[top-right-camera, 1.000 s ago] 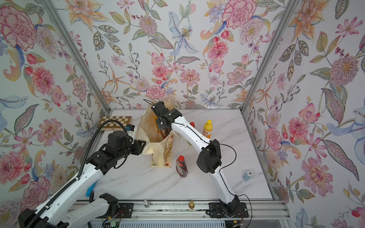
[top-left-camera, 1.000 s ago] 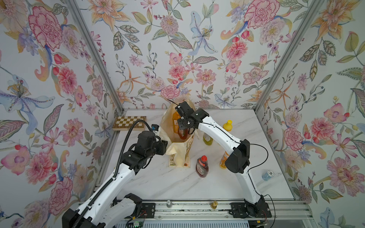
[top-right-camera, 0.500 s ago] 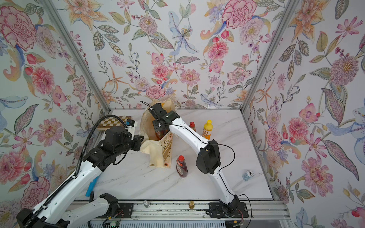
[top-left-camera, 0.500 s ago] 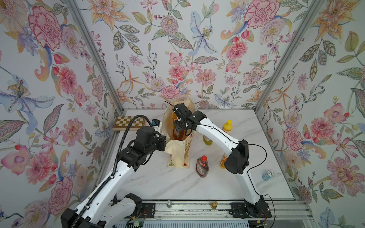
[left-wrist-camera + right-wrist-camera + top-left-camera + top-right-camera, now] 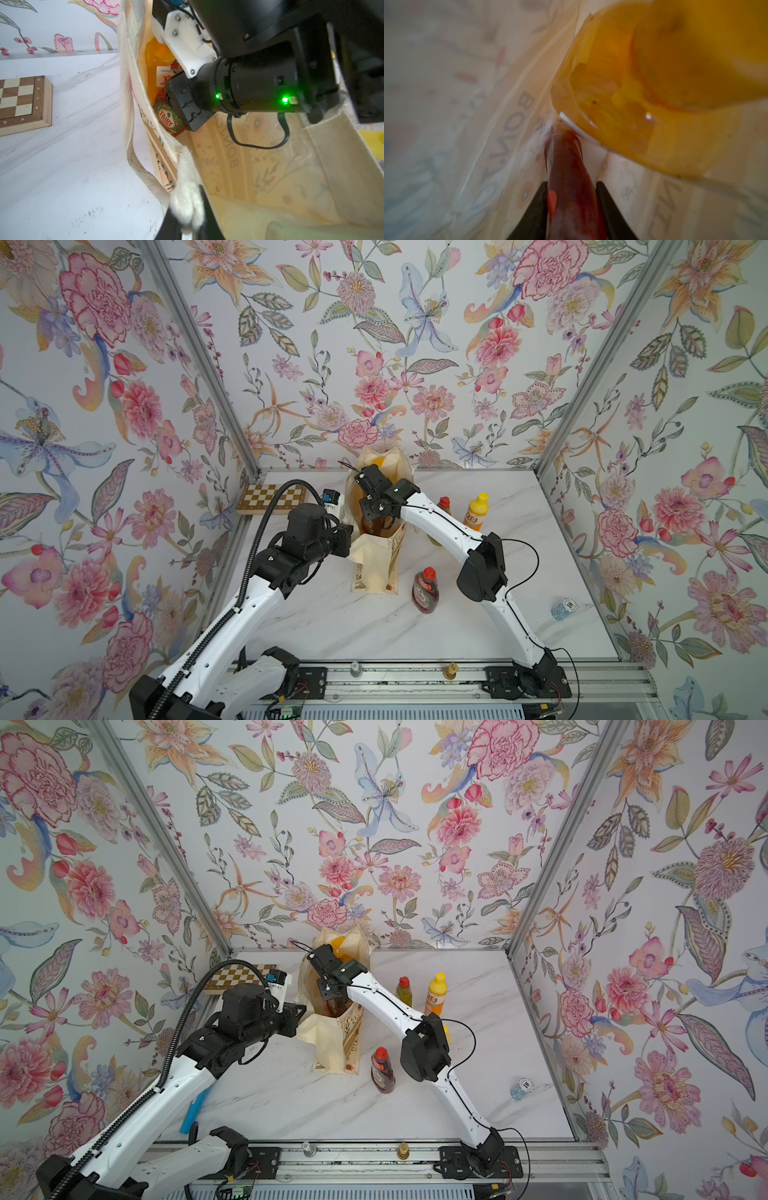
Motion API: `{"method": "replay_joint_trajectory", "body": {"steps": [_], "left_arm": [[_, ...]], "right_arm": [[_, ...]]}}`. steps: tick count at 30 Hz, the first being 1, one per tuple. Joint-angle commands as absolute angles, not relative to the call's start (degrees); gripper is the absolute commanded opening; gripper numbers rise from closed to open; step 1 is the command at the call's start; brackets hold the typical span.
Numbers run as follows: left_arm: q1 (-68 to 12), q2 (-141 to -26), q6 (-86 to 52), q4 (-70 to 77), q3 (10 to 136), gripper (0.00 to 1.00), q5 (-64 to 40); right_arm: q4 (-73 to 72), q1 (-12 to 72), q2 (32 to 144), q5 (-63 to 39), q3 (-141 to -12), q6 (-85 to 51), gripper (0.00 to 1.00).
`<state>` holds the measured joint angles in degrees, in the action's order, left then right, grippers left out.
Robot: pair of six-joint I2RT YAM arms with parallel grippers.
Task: Pack dish soap into the shopping bag
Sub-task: Place the bottle of dish soap in the shopping bag.
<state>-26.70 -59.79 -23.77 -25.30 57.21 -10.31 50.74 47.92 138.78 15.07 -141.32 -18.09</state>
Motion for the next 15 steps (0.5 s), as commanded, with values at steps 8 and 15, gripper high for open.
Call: {"method": "replay_joint_trajectory", "body": {"steps": [8,15], "left_arm": [[-27.33,-56.98,-23.63,-22.51,60.56,0.00,-12.85],[-27.33,-57.71,-24.31,-22.63,60.12,0.00,-12.71]], "right_arm": [[44.26,47.17,139.92,17.76,-144.01,-23.39,0.00],[41.66,47.28,138.07,17.44,-143.92,-23.47,0.00]]}}
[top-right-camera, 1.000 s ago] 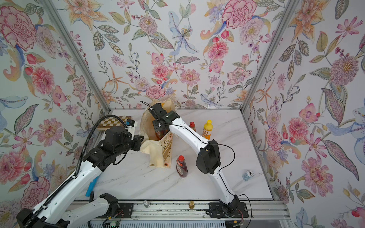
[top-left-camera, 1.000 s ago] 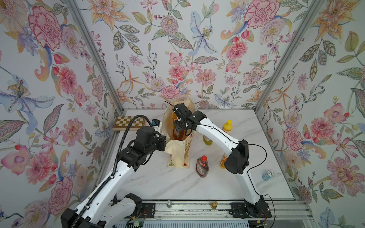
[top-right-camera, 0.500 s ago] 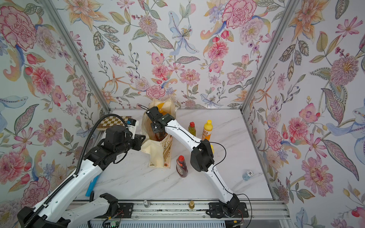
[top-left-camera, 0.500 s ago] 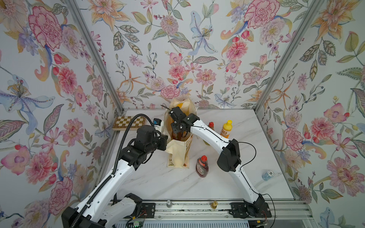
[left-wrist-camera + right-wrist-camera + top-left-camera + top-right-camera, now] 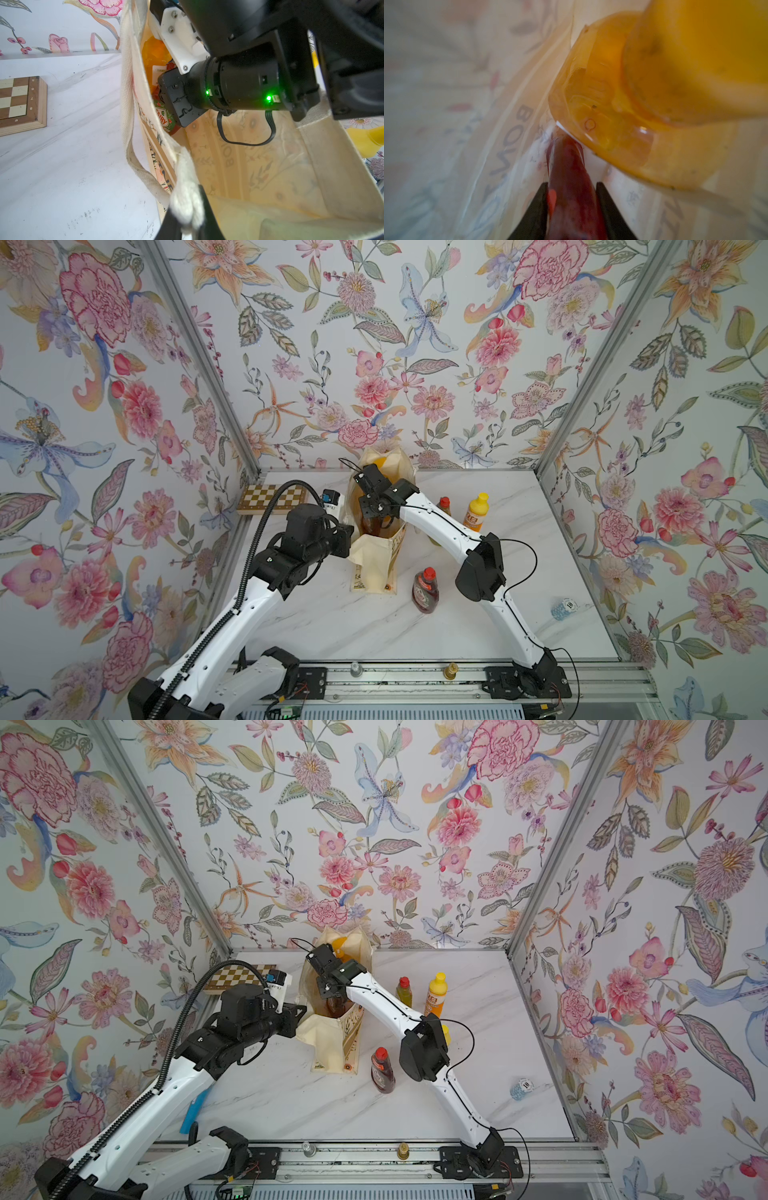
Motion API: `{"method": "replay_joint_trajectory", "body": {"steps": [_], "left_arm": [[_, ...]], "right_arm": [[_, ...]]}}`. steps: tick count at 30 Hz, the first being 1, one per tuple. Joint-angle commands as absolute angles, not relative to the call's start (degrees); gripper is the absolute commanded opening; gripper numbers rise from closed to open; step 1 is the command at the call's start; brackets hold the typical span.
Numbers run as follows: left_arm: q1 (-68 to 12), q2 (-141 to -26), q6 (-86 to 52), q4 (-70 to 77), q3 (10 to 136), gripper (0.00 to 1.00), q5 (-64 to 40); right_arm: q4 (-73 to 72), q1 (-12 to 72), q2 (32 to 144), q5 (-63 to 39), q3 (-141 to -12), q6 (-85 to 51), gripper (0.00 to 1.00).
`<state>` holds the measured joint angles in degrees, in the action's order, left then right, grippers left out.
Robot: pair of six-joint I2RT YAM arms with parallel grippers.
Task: Pack dish soap into the shopping bag
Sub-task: Place the bottle of dish soap in the shopping bag.
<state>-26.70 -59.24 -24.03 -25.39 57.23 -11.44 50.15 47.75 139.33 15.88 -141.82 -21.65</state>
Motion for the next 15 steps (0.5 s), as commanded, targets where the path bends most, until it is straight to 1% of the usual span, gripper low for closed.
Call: {"method": "replay_joint_trajectory", "body": {"steps": [1,8,15], "left_arm": [[-27.34,-57.81,-24.42,-22.74,60.03,0.00,-12.65],[-27.33,-57.92,-24.88,-22.73,59.77,0.00,-13.08],[-27.34,-57.52,-24.90,-23.14,59.68,0.00,-13.18]], "right_arm": [[41.27,47.35,137.68,17.70,-143.76,-23.38,0.00],[37.00,47.45,134.27,18.90,-139.92,-23.55,0.00],[34.89,47.17,134.36,20.20,-138.60,-23.99,0.00]]}}
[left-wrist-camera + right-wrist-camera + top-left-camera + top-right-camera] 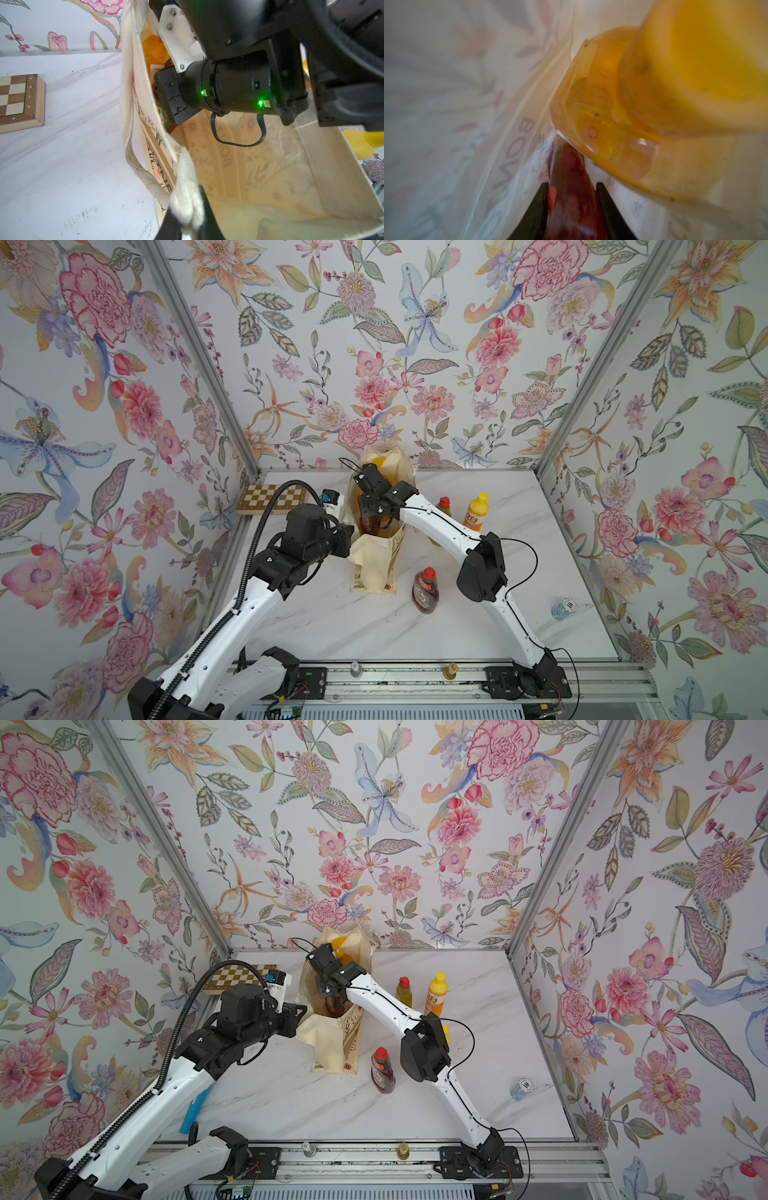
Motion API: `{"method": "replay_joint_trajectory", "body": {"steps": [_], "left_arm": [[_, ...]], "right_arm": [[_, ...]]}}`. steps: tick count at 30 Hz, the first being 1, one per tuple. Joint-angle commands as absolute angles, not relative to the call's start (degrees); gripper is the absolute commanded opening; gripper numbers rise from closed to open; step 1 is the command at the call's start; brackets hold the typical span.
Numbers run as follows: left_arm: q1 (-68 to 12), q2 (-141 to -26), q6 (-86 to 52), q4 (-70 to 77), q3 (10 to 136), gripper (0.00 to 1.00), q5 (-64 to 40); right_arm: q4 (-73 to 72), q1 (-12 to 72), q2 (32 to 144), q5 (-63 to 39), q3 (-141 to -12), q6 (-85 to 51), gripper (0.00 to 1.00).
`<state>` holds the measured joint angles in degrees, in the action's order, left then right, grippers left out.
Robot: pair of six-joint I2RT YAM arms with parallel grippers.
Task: Pack dish soap into the shopping bag
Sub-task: Place the bottle of dish soap in the shopping bag.
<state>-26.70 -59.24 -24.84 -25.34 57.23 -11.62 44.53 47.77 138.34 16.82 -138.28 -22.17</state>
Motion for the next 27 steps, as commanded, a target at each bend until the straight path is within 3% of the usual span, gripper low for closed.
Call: {"method": "replay_joint_trajectory", "body": {"steps": [1,5,13,27], "left_arm": [[-27.40,-57.49,-24.99,-23.15,59.68,0.00,-13.21],[-27.33,-57.48,-24.95,-23.01,59.59,0.00,-13.36],[-27.34,-57.62,-24.94,-22.33,58.55,0.05,-12.01],[-27.36,-57.89,-24.18,-22.00,57.39,0.09,-10.22]], "right_arm": [[34.83,47.08,134.68,20.35,-138.59,-24.12,0.00],[34.72,46.84,135.85,19.66,-138.36,-24.82,0.01],[34.72,46.94,133.46,18.81,-133.86,-25.84,0.38],[34.80,47.42,128.64,17.28,-130.92,-25.23,0.58]]}}
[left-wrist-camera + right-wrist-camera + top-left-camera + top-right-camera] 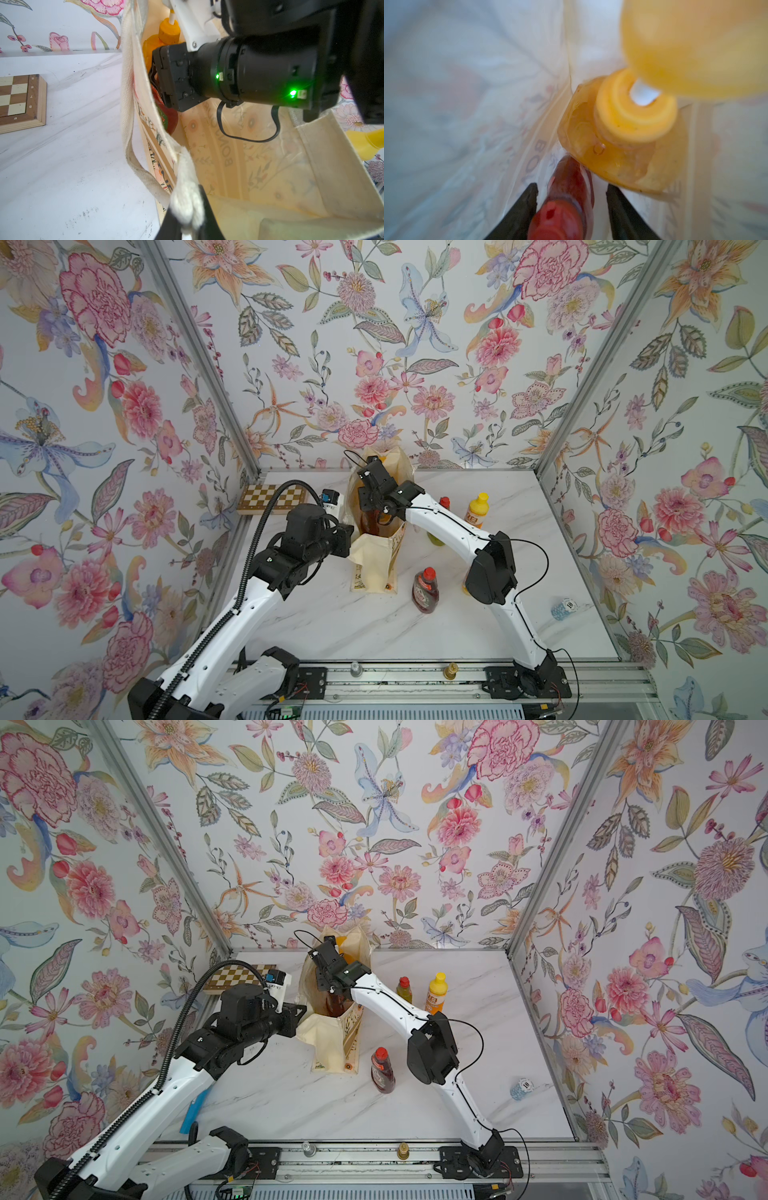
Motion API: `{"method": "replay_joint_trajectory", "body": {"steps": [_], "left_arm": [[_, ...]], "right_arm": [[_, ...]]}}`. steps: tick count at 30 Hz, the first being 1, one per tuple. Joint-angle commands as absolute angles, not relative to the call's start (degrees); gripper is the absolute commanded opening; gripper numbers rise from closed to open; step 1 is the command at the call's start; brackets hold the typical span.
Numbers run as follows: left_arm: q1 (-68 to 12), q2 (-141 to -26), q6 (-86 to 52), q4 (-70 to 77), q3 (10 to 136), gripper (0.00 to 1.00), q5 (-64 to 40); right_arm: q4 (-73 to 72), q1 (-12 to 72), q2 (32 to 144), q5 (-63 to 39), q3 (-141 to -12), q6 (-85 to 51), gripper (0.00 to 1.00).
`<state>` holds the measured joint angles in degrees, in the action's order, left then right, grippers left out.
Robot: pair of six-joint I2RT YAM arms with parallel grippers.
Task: Pack dish soap into the shopping bag
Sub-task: Place the bottle of dish soap in the shopping bag.
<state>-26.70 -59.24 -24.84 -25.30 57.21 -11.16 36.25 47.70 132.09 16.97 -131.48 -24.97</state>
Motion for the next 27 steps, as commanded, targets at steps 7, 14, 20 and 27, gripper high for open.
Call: {"method": "replay_joint_trajectory", "body": {"steps": [7,14,20,27], "left_arm": [[-27.33,-58.03,-23.72,-21.80,56.70,0.09,-9.25],[-27.33,-58.30,-23.35,-21.29,56.34,0.11,-8.49],[-27.34,-57.89,-23.38,-20.56,56.43,0.22,-8.57],[-27.33,-57.31,-23.39,-20.15,56.78,0.42,-8.15]], "right_arm": [[34.91,47.55,126.28,15.52,-130.78,-24.14,0.64],[36.04,48.20,122.70,13.87,-130.88,-22.05,0.73],[39.26,48.56,118.89,10.55,-131.20,-19.46,0.85],[44.63,49.27,112.00,8.88,-127.04,-16.76,1.00]]}}
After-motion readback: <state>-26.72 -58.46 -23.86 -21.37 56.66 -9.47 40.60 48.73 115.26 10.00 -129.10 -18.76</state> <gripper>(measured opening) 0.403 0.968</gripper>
